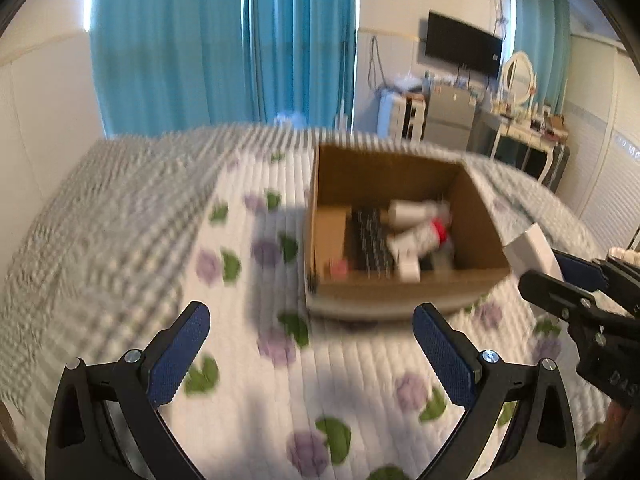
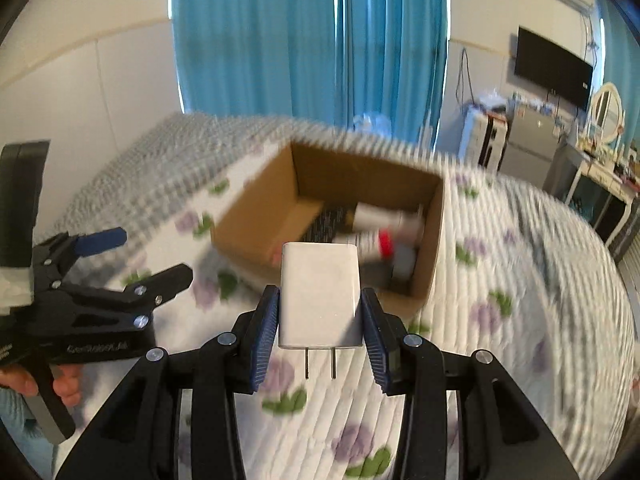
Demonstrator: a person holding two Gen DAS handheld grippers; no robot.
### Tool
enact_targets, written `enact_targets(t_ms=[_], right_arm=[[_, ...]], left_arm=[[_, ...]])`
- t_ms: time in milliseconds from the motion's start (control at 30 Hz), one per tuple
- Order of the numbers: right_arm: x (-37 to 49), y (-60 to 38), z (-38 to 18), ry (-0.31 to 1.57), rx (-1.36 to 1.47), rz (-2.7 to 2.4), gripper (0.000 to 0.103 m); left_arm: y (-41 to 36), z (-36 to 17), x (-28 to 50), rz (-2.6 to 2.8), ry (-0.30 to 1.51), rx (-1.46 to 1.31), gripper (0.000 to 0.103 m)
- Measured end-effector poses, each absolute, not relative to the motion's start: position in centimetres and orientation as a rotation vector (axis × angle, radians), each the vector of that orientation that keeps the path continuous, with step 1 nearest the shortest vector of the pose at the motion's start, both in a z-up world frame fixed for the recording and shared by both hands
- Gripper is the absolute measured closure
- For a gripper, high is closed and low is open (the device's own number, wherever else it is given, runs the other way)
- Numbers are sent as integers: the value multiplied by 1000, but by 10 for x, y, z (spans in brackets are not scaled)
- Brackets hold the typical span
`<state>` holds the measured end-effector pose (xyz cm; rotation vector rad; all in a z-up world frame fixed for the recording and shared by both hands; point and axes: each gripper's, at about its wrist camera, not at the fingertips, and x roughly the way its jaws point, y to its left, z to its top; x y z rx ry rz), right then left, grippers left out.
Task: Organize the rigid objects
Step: 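Carry the white charger into the box with the right tool and release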
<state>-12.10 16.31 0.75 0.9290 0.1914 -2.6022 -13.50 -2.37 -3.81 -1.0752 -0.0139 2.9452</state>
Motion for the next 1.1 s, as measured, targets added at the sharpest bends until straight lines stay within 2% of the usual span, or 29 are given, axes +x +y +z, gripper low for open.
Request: enact_targets(t_ms=[167,267,433,633,800,833,867,933,1100], right_arm=[[-161,150,48,240,830,-2622,63],[-195,140,54,210,830,-2605,63],[-265,123,26,157,962,-2578,63],[-327,107,-24,97,1161,-2537,63],[-338,98,-44,113,1211,-2523,63],[-338,98,-45,99,1214,-2519,60],[-336,100,-44,90,1206,-2524,53],[-329,107,-35,68,1174,-2536,45],[-286,134,17,117,1077,-2614,45]], left_arm=[[-30,5,-177,3014,51,-949,0],[-37,12,-206,3049,47,-930,0],[-57,-1,-259,3100,14,-926,0],[-70,-38,-283,3084,16,-954,0],[-69,-52,-289,3060,53,-990,0],[-67,-51,-288,3066,63,-985,0],[-66,-49,-285,3069,68,-977,0],[-62,-41,-278,3069,68,-958,0],[-44,3,-240,3069,59,-869,0]])
